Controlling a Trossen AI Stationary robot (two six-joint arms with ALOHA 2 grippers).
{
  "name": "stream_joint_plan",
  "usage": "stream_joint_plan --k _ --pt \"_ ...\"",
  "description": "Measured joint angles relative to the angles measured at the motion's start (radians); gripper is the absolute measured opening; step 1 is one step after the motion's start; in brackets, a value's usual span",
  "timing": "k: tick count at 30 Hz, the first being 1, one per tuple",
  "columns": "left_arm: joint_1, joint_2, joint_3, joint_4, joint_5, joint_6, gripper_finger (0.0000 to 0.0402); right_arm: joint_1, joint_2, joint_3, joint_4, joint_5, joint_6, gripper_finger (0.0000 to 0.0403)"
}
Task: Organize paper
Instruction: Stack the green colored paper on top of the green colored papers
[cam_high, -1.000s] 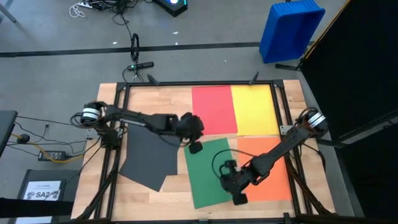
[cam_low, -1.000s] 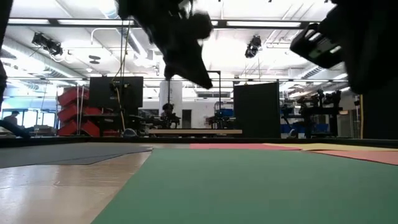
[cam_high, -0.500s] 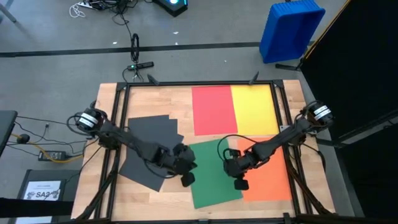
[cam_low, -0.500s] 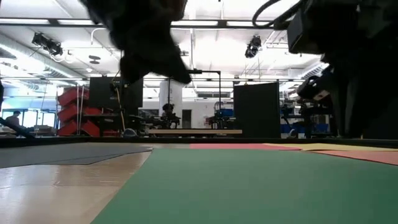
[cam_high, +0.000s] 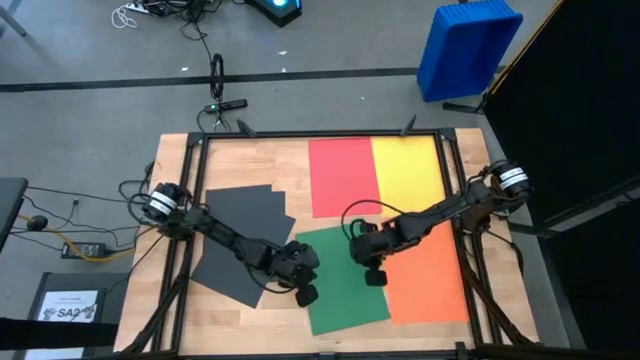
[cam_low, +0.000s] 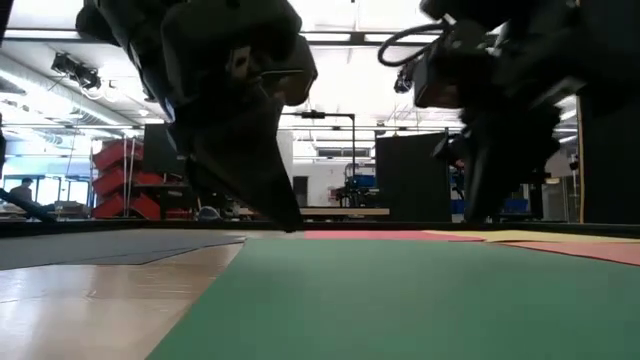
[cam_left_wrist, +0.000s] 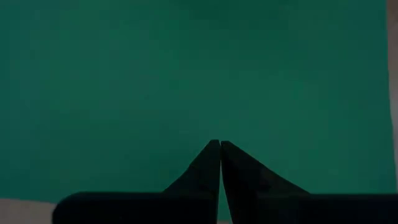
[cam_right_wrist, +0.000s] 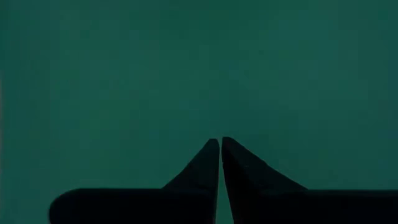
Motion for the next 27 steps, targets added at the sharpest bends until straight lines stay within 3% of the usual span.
stream_joint_plan --k 13,27 --pt "0.018 0.004 0.001 -0.056 0.013 0.015 0.0000 -0.140 0.020 -0.006 -0.056 0.019 -0.096 0.0000" --pt "0.071 0.072 0.006 -0.035 0.097 0.067 0.0000 -0.142 0.086 -0.001 -0.098 0.005 -0.072 0.0000"
